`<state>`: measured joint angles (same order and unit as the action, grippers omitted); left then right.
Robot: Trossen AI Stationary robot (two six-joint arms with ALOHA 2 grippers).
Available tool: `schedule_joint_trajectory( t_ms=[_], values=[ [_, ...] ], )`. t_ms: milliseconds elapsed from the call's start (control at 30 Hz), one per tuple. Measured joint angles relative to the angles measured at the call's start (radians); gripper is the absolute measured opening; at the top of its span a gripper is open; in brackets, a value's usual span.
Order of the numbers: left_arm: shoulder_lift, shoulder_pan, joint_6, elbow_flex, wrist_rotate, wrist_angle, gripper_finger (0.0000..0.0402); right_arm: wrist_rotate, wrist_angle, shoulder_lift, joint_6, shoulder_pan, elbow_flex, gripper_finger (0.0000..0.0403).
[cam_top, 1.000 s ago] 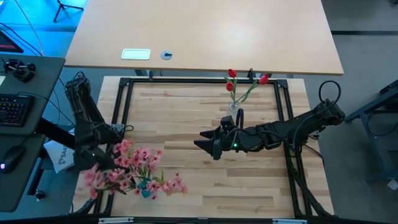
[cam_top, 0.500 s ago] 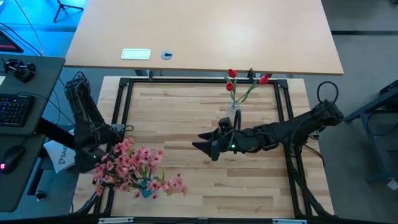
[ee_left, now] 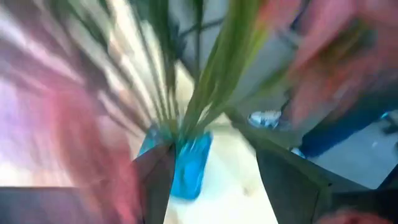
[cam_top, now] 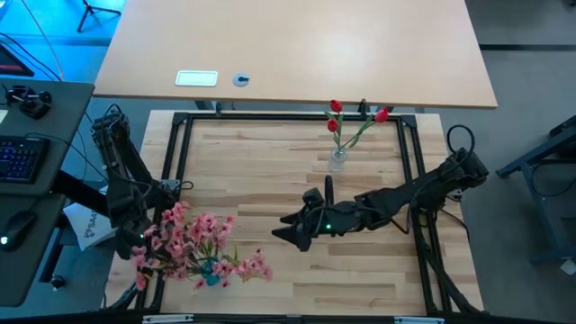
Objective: Sort flowers into vase by color
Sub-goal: Put the pink flower into the blue vase, then return to Home Position
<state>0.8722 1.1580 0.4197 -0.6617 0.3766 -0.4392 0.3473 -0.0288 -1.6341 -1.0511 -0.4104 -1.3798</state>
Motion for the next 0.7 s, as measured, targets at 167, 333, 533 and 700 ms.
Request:
schedule_joint_trajectory(
  t_ms=[167, 333, 533, 700],
  values=[
    [0.0, 0.0, 0.079, -0.001, -0.015, -0.109, 0.0212, 0.0, 0.028, 0.0, -0.007, -0.011, 0.0, 0.0348],
    [-0.003, 0.0, 0.108, -0.001, -0.092, -0.116, 0.0212, 0.0, 0.045, 0.0, -0.006, -0.016, 0.0, 0.0348],
    [-0.044, 0.002, 0.153, -0.001, -0.22, -0.14, 0.0212, 0.001, 0.049, 0.0, -0.004, -0.016, 0.0, 0.0348],
    [-0.122, 0.002, 0.208, -0.001, -0.255, -0.212, 0.0212, 0.002, 0.048, 0.0, 0.004, -0.016, 0.0, 0.0348]
  ],
)
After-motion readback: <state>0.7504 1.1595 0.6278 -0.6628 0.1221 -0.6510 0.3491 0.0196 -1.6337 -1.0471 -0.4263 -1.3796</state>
